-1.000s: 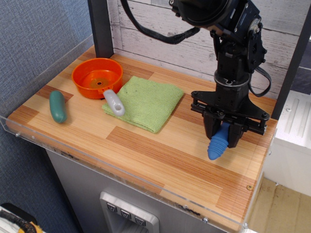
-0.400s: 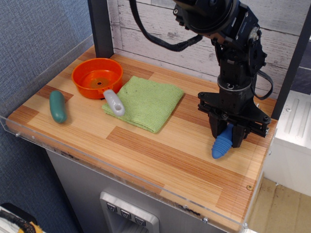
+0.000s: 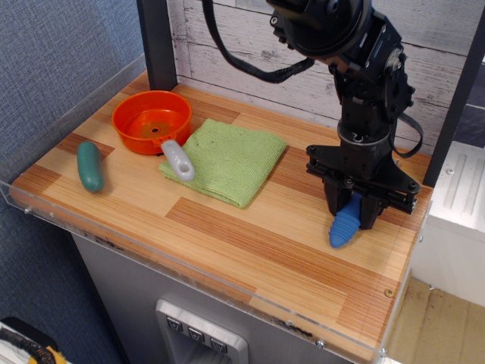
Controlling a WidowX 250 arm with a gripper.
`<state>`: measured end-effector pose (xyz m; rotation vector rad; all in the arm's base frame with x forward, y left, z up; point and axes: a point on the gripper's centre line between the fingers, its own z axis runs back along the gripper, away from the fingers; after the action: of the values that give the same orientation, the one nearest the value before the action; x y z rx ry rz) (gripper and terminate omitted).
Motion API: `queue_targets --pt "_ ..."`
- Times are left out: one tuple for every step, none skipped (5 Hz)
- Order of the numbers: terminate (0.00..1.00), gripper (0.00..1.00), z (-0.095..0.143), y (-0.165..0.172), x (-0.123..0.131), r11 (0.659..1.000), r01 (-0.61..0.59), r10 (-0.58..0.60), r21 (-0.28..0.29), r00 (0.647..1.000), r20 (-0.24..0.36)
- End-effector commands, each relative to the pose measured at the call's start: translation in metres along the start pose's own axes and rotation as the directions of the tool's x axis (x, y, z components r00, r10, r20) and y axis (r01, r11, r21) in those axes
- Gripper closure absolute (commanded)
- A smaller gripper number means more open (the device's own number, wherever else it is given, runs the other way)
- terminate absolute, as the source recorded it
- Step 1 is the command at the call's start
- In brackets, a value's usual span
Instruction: Move the blue fork to the right of the green cloth.
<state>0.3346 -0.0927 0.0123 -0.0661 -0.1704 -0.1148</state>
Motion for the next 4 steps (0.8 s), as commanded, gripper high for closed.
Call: queue_targets --pt "0.00 0.00 0.020 -0.011 -0.002 1.000 -0.011 0.012 -0.017 0.999 0.046" --pt "0.00 0.00 0.034 -0.009 0.002 1.000 -0.018 0.018 -0.012 0.998 0.062" --pt "0.00 0.00 0.053 -0.007 0.007 1.000 -0.025 0.025 -0.003 0.997 0.076" --pt "0.00 0.00 0.070 -0.002 0.002 1.000 0.024 -0.025 0.007 0.999 0.030"
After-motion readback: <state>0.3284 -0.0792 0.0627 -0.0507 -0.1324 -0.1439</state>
